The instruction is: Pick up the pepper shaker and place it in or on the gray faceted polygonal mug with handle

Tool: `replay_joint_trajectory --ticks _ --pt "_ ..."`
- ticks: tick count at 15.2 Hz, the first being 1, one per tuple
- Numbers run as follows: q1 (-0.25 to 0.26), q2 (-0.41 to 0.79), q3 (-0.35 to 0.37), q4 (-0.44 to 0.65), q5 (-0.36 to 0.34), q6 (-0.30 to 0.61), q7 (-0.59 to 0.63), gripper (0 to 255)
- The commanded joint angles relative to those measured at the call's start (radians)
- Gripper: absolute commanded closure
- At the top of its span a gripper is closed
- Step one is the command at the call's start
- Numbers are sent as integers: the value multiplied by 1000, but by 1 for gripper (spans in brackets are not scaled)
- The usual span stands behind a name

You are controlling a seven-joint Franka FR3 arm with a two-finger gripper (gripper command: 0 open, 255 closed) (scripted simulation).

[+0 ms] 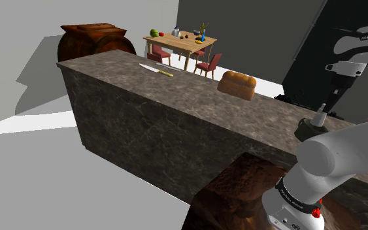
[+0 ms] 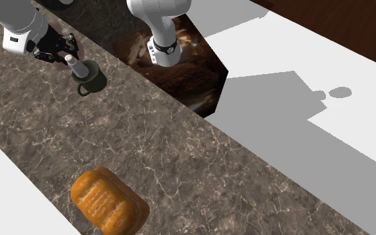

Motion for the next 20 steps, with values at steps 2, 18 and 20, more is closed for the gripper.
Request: replay_joint_trajectory --ticks 2,18,20 --pt "0 0 0 0 0 0 0 255" --pt "15 6 38 122 33 -118 -11 0" --pt "15 6 38 122 33 -118 -11 0"
